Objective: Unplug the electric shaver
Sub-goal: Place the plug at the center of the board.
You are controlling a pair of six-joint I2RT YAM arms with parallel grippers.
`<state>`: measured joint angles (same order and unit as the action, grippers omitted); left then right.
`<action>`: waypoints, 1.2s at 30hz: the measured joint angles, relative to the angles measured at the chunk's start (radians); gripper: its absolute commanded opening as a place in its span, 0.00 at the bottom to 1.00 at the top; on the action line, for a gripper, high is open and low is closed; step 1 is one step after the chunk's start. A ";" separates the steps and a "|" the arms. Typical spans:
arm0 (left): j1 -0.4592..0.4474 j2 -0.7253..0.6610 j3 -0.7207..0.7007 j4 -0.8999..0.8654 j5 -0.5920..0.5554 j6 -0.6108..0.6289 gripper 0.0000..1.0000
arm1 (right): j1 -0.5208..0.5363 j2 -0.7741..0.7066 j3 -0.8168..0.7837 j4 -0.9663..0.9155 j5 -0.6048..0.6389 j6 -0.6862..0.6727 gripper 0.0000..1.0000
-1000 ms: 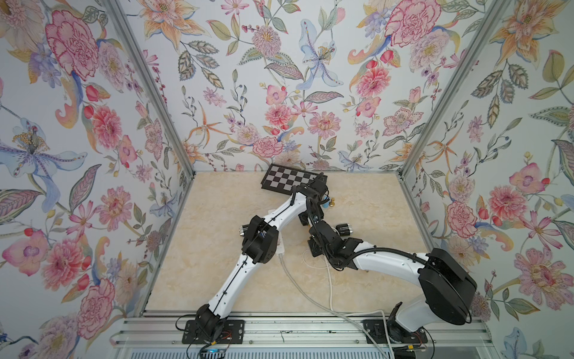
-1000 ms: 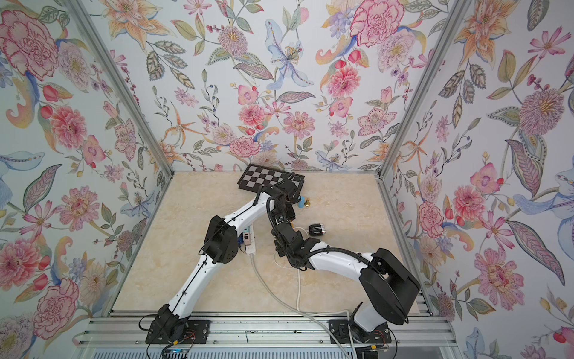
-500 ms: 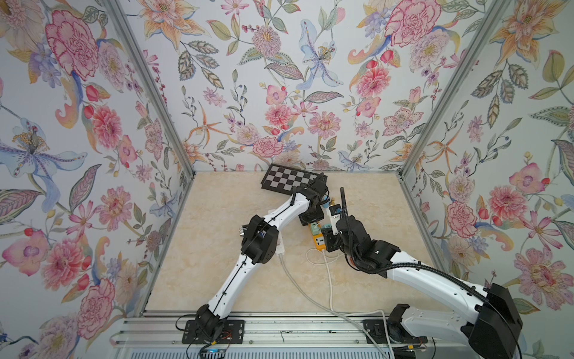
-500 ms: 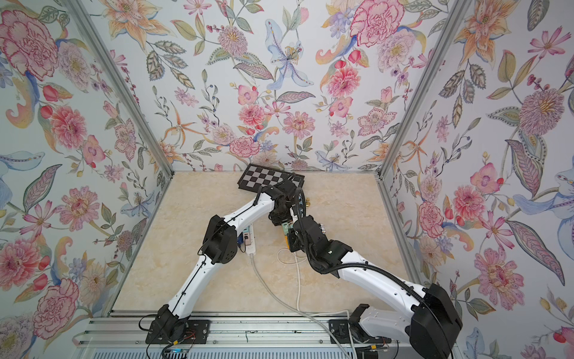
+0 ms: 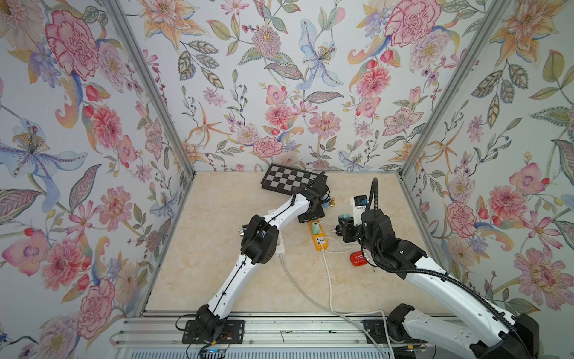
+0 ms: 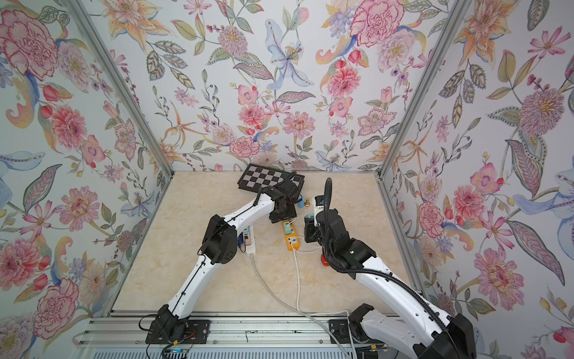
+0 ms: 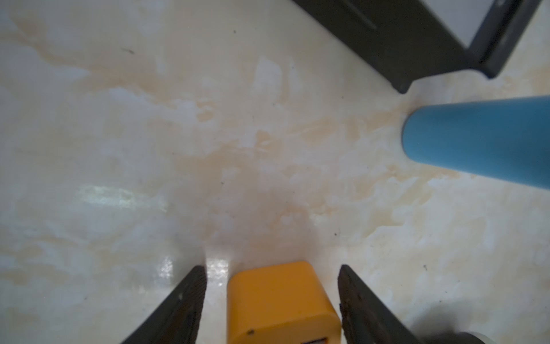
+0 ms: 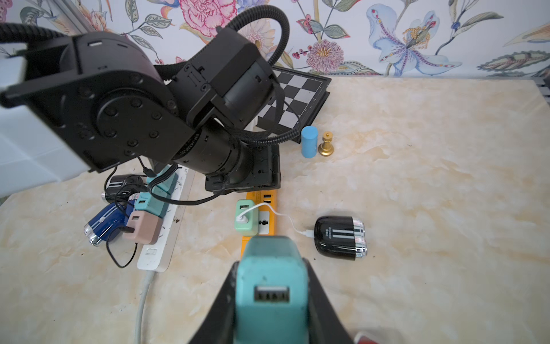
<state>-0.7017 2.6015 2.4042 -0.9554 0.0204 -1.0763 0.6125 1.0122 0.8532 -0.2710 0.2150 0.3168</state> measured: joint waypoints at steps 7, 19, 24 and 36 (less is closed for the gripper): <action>0.000 -0.052 -0.064 0.020 -0.065 0.065 0.93 | -0.162 -0.044 0.042 -0.085 -0.031 -0.032 0.19; 0.000 -0.174 -0.068 0.101 -0.214 0.209 0.99 | -0.505 0.103 0.124 -0.184 -0.074 -0.075 0.19; 0.000 -0.204 -0.101 0.116 -0.265 0.257 0.99 | -0.563 0.252 0.135 -0.215 -0.042 -0.085 0.19; 0.000 -0.221 -0.127 0.149 -0.309 0.341 0.99 | -0.597 0.583 0.234 -0.232 -0.008 -0.084 0.22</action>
<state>-0.7017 2.3802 2.2776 -0.8066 -0.2890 -0.7349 0.0151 1.5955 1.0874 -0.5030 0.2066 0.2329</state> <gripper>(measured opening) 0.994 0.291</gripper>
